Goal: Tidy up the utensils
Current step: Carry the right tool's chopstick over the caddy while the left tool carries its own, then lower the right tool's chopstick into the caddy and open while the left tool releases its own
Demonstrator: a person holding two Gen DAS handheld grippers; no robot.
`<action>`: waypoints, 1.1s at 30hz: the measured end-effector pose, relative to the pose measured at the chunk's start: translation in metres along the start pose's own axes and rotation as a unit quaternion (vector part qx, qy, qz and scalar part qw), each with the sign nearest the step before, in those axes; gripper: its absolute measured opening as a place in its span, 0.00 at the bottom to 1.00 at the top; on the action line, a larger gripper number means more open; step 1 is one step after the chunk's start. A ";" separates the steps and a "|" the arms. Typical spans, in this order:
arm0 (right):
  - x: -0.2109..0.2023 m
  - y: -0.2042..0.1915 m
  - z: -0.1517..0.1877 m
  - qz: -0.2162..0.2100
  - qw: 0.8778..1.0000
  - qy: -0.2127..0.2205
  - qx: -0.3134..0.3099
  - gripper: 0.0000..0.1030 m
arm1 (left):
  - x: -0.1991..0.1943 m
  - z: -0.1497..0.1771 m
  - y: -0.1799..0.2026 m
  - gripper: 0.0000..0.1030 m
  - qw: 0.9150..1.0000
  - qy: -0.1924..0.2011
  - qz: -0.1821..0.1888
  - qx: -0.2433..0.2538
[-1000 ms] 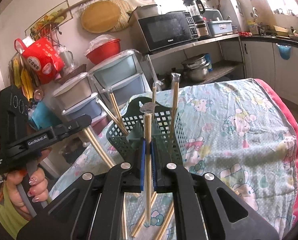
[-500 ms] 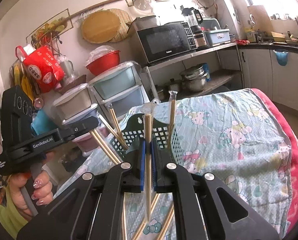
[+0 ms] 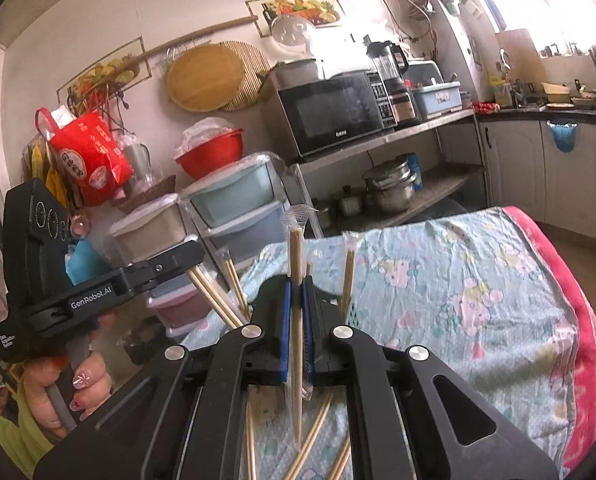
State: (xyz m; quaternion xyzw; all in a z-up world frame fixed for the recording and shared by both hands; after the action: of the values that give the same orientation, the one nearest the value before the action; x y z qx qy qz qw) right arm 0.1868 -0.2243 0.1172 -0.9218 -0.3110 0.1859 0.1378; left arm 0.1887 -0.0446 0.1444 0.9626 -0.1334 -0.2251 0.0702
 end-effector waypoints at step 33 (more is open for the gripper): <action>0.035 0.002 -0.075 0.045 0.994 0.091 -0.043 0.06 | -0.004 -0.073 -0.017 0.03 0.996 0.083 -0.035 -0.004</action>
State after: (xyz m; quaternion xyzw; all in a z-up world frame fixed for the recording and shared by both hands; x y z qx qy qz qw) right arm 0.2462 -0.2145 0.1742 -0.9530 -0.2630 0.0939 0.1175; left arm 0.2219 -0.0216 0.2081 0.9816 -0.0929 -0.1478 0.0772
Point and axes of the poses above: each gripper's, at about its wrist camera, not at the fingertips, and x roughly the way its jaws point, y to its right, z to its underside, the point moved 4 cm from there along x, roughly the way its jaws point, and after that the axes turned 8 degrees about -z, right-handed, at the moved point
